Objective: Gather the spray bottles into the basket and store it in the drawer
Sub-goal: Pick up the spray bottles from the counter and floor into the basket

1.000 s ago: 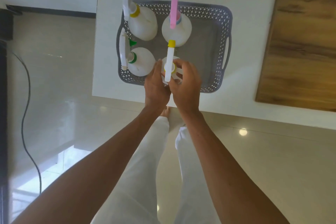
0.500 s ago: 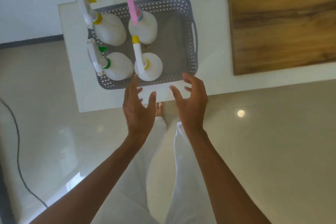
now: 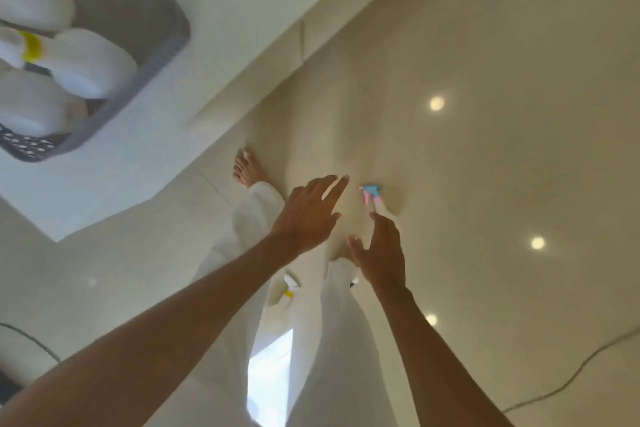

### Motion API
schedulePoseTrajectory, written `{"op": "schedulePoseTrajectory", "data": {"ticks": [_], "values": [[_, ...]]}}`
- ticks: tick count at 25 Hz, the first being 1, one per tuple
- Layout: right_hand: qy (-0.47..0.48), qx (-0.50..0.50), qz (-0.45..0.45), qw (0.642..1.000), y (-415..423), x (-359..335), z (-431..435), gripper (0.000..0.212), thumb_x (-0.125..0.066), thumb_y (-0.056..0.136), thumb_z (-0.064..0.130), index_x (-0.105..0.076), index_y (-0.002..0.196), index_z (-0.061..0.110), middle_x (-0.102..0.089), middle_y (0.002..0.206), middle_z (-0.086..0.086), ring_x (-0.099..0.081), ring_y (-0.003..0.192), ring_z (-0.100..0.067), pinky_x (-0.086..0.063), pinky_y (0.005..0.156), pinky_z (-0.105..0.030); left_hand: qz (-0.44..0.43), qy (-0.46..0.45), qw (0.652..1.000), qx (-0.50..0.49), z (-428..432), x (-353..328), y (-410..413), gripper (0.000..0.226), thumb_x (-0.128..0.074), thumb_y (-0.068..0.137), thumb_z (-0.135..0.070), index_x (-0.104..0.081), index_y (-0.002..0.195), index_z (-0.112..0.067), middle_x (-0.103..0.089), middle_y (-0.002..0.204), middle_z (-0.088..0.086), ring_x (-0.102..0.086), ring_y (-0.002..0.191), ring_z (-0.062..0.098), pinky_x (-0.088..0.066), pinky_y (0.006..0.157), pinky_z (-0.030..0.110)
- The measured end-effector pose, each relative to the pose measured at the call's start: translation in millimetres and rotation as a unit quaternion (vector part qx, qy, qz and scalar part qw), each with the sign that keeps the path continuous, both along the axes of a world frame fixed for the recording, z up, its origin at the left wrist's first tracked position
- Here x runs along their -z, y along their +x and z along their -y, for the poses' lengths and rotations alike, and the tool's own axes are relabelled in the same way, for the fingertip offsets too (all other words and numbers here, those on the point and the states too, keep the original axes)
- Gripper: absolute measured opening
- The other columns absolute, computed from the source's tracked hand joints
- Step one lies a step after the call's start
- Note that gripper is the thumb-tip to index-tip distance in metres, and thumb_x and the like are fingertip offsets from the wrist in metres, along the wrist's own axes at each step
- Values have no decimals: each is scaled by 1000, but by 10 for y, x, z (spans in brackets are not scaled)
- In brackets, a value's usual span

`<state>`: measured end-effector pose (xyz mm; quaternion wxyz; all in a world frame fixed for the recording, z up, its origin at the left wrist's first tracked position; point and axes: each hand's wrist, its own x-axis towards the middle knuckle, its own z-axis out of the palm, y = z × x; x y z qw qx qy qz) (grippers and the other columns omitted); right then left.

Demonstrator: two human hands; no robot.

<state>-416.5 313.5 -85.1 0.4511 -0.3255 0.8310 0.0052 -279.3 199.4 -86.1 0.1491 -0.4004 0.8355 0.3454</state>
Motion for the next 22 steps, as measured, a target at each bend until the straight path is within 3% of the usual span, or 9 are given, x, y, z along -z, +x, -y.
{"op": "schedulePoseTrajectory", "data": {"ticks": [2,5,10,18,22], "values": [[38,26,6,999,-268,271,-333,66,-67,94,38,-39,147,10,-48,148,-11,-44,138,-28,-44,110,-40,55,36,995,79,-287,331,-284,68,-44,102,-40,-11,159,-21,-27,161,4,-31,146,23,-37,112,38],[65,10,9,998,-676,812,-665,64,-65,95,34,-38,147,6,-45,149,-17,-42,139,-34,-40,112,-42,103,81,985,110,-731,853,-704,65,-43,102,-41,-17,157,-21,-32,158,7,-34,144,25,-37,112,42],[74,-12,20,997,-1203,1834,-1107,67,-69,94,30,-38,146,0,-49,144,-21,-46,136,-36,-41,111,-40,110,181,975,64,-1389,1796,-1335,57,-49,100,-39,-36,149,-13,-50,144,13,-49,132,31,-45,107,46],[71,9,16,997,-1412,3347,-1454,78,-78,87,31,-38,145,0,-49,141,-22,-48,133,-37,-41,114,-41,155,261,953,-17,-1765,3244,-1729,42,-52,98,-21,-48,136,-3,-58,135,14,-59,118,27,-49,100,33],[70,34,52,996,-1331,3624,-1463,92,-89,73,35,-37,142,3,-54,135,-19,-57,123,-34,-52,102,-40,144,279,938,-148,-1770,3419,-1820,40,-53,99,-22,-49,132,0,-60,128,16,-61,114,28,-48,92,29]]}}
